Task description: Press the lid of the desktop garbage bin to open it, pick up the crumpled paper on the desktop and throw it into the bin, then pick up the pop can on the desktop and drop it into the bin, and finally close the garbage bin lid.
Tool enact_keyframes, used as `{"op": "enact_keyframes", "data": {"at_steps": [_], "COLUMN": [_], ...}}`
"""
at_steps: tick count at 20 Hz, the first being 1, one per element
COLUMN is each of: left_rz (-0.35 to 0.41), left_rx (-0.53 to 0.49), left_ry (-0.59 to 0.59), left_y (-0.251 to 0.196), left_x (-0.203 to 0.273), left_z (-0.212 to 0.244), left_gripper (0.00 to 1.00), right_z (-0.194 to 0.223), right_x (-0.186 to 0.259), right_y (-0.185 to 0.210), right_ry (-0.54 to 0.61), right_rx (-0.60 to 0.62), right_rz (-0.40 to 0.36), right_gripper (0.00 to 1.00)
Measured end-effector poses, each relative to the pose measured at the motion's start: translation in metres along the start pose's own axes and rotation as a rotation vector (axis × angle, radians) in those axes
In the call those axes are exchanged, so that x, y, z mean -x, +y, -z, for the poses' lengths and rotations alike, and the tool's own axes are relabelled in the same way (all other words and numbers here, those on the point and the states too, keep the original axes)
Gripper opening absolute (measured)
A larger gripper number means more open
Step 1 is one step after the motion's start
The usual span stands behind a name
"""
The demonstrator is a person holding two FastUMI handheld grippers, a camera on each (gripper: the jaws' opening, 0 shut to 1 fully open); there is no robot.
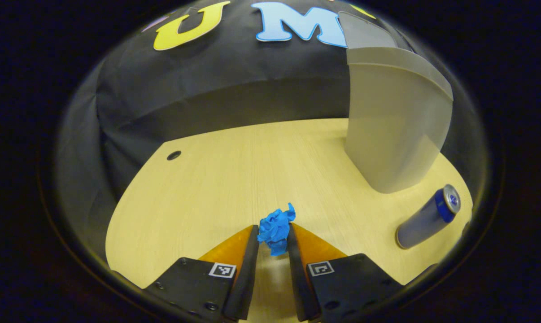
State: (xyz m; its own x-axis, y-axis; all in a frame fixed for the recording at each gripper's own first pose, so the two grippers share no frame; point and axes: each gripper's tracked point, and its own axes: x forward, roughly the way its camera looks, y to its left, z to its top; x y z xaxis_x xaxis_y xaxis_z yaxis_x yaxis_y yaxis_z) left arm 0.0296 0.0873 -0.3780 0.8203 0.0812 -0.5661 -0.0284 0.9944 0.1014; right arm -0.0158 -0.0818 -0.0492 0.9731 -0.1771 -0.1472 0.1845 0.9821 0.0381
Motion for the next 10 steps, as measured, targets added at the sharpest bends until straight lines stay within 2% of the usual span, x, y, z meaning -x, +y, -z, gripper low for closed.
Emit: {"op": "enact_keyframes", "data": {"at_steps": [4, 9, 10], "left_rz": [0.01, 0.043, 0.054], "left_rx": [-0.041, -0.081, -0.083], "left_ry": [-0.111, -0.215, -0.234], "left_y": [-0.006, -0.023, -0.028], "left_x": [0.023, 0.048, 0.053], "left_z": [-0.056, -0.119, -0.13], "left_gripper": [0.44, 0.46, 0.44], "right_z": [0.006, 0.012, 0.013], "right_x": [-0.003, -0.004, -0.004], "right_y": [0.006, 0.004, 0.003], "right_ry": [0.009, 0.012, 0.012], "right_rx": [-0.011, -0.034, -0.034], "right_rz": [-0.031, -0.049, -0.049], "right_gripper": [0.66, 0.66, 0.66]}}
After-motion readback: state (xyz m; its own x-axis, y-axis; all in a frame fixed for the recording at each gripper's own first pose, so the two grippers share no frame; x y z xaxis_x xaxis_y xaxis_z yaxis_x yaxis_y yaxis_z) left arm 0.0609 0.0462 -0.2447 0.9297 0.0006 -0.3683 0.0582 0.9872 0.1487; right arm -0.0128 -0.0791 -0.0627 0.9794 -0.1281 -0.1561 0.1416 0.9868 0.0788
